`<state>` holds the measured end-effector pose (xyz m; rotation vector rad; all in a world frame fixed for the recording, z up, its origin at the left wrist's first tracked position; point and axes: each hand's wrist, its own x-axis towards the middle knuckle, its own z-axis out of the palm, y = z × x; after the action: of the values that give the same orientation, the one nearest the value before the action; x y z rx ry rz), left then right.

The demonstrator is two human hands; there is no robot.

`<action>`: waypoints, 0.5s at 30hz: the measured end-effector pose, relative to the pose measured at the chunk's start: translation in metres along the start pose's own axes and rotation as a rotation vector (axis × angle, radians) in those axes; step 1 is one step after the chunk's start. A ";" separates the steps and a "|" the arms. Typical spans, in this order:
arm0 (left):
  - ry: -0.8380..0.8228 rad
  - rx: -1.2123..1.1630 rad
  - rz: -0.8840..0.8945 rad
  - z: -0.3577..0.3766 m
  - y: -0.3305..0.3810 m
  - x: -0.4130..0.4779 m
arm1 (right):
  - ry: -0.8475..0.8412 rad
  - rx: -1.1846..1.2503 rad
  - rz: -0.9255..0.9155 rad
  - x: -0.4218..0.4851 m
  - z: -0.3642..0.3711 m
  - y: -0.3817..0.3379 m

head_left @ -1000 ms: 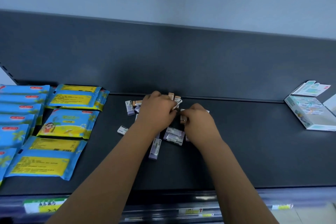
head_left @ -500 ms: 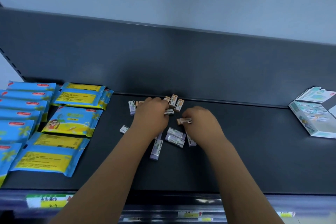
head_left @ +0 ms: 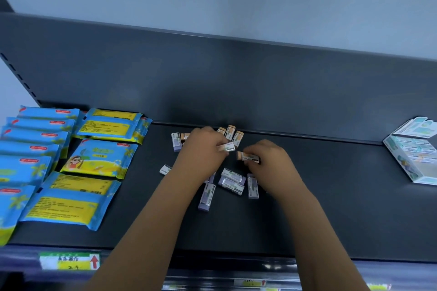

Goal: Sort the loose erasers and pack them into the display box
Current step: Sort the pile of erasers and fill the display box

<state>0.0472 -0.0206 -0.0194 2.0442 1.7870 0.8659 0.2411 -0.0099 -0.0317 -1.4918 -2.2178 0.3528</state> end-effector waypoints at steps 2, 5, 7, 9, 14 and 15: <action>0.017 -0.040 0.017 -0.001 -0.001 -0.009 | 0.067 0.054 0.023 -0.011 -0.002 -0.001; 0.055 -0.076 0.021 0.000 0.000 -0.022 | 0.123 0.072 0.048 -0.026 -0.007 -0.002; 0.110 -0.097 0.035 0.002 0.001 -0.028 | 0.121 0.058 0.031 -0.034 -0.007 -0.003; 0.127 -0.154 0.048 0.002 0.005 -0.031 | 0.137 0.066 0.025 -0.039 -0.008 -0.003; 0.113 -0.272 0.104 0.008 0.017 -0.030 | 0.197 0.080 0.003 -0.040 -0.014 0.006; 0.115 -0.267 0.114 0.011 0.018 -0.030 | 0.193 0.075 0.000 -0.039 -0.016 0.009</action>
<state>0.0667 -0.0514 -0.0246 1.9713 1.5243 1.2066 0.2687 -0.0431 -0.0300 -1.4227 -2.0316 0.2758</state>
